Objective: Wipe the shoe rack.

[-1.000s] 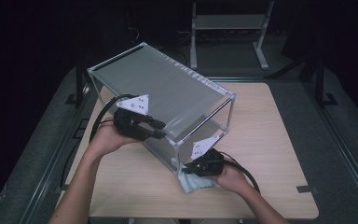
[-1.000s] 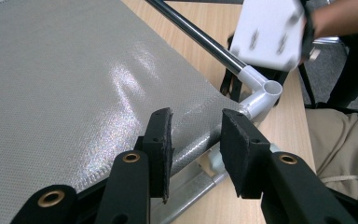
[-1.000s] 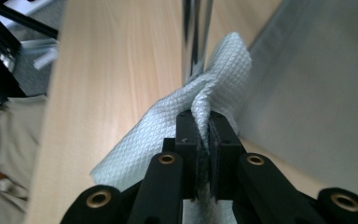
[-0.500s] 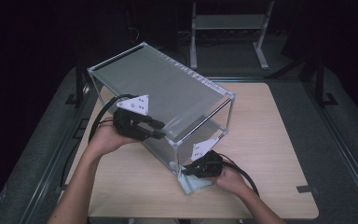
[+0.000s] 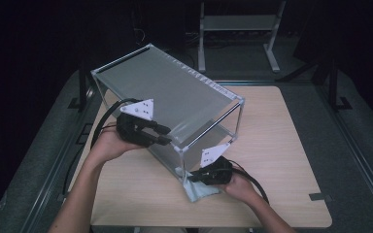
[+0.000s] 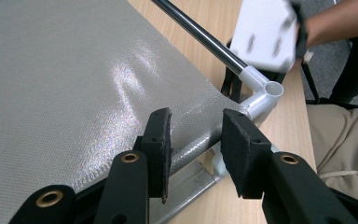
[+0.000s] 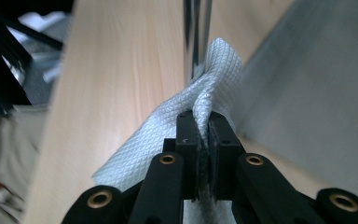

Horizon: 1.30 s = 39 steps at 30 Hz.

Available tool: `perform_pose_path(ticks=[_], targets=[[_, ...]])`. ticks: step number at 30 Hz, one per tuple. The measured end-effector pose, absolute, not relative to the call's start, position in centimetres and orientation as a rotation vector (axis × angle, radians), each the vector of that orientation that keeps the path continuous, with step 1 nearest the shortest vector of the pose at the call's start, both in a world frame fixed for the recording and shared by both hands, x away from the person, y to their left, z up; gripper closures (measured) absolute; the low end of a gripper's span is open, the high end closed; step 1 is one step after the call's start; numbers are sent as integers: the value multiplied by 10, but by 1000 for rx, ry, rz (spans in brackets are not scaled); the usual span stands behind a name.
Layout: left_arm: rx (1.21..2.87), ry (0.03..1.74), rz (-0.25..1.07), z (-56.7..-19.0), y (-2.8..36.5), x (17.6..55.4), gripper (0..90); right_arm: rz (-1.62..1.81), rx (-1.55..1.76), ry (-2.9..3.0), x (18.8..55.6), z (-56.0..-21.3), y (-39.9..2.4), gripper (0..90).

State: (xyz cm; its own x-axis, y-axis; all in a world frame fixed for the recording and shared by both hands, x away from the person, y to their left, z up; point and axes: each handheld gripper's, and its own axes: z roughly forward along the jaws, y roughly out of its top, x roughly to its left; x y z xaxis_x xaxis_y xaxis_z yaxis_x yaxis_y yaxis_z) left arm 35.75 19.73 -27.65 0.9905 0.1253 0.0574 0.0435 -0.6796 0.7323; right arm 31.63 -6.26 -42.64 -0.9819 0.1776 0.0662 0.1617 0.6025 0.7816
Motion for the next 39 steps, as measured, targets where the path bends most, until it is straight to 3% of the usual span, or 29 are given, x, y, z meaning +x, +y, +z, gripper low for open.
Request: perform_pose_path(ticks=[3, 8, 15, 39], targets=[[2318, 118, 130, -276, 197, 357, 628, 1364, 267, 2782, 316, -420, -63, 842], [2315, 118, 125, -277, 200, 356, 626, 1238, 286, 2864, 315, -445, -53, 841], [2310, 117, 119, -277, 202, 354, 626, 1348, 255, 2822, 315, -427, -56, 842], [2318, 96, 107, -276, 210, 344, 629, 1270, 330, 2860, 323, -450, -55, 841]])
